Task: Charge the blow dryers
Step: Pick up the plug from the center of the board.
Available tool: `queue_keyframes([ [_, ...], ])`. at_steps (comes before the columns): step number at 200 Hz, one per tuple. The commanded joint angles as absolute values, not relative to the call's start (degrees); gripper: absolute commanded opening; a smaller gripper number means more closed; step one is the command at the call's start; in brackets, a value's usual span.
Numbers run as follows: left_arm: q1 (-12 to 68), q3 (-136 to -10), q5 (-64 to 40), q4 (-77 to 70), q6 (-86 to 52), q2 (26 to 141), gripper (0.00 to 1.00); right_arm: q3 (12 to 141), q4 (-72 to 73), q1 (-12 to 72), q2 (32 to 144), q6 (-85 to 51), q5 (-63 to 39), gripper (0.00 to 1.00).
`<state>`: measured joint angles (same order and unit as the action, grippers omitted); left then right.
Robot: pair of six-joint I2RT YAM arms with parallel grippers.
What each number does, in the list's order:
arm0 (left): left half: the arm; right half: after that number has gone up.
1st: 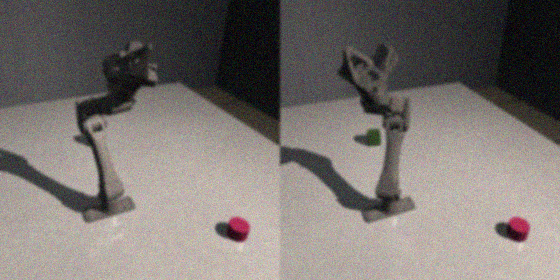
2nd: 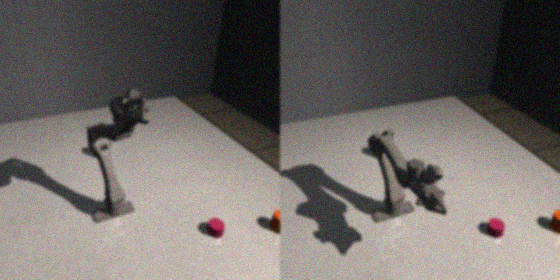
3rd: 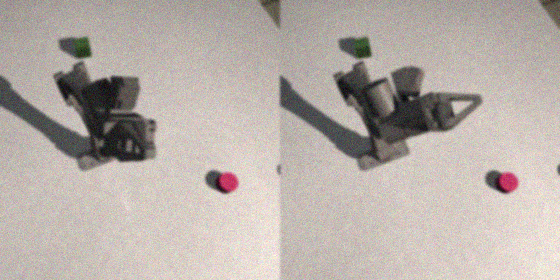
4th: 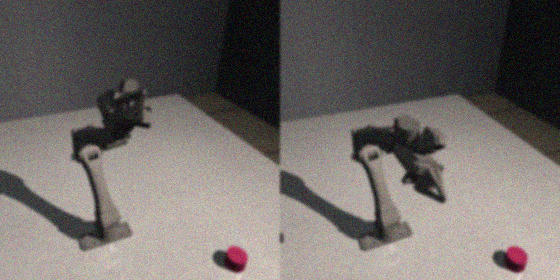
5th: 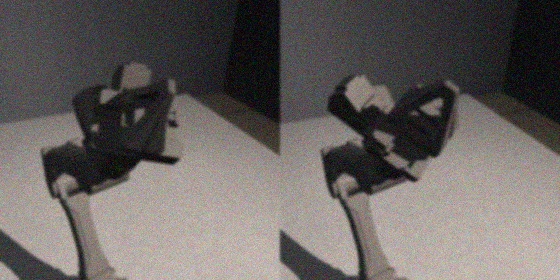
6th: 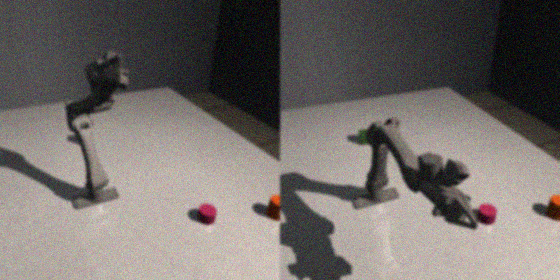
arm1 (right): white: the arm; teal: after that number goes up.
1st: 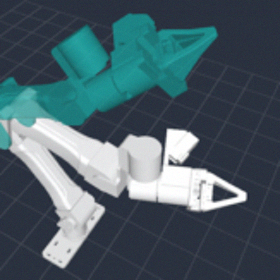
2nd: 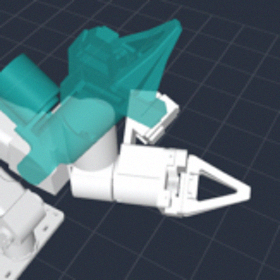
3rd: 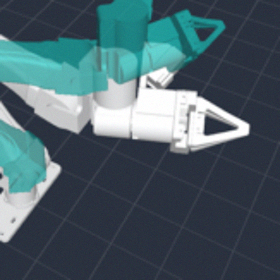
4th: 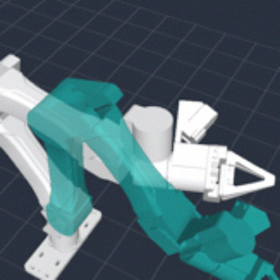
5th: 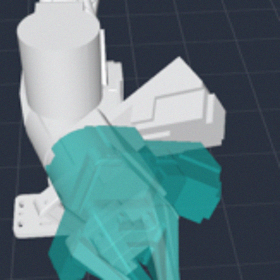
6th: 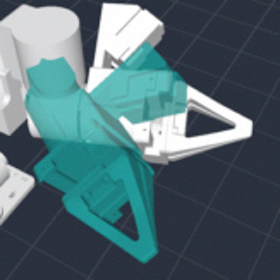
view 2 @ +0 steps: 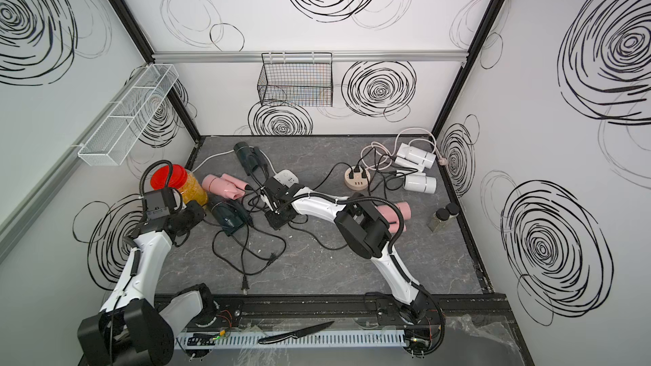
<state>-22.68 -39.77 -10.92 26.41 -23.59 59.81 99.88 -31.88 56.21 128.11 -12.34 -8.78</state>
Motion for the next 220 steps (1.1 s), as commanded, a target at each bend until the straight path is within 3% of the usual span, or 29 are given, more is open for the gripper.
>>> queue_keyframes([
  [1,-23.2,-41.0,-12.1,24.2,-23.6,59.6,0.02,101.9,-34.8,57.0,129.6,-12.2,-6.7,0.45],
  [42,-23.4,-41.0,-12.5,23.9,-23.7,59.3,0.03,104.9,-38.8,57.9,132.7,-12.8,1.2,0.39],
  [94,-23.4,-41.1,-13.2,23.5,-23.2,59.8,0.03,100.1,-38.1,56.2,124.1,-15.3,11.2,0.17],
  [167,-20.4,-40.1,-12.1,20.2,-24.1,62.0,0.04,102.9,-42.4,49.6,105.2,-9.3,31.0,0.15],
  [220,-16.5,-42.4,-11.2,18.2,-26.6,64.9,0.08,114.4,-38.4,46.3,102.5,-1.5,34.2,0.12],
])
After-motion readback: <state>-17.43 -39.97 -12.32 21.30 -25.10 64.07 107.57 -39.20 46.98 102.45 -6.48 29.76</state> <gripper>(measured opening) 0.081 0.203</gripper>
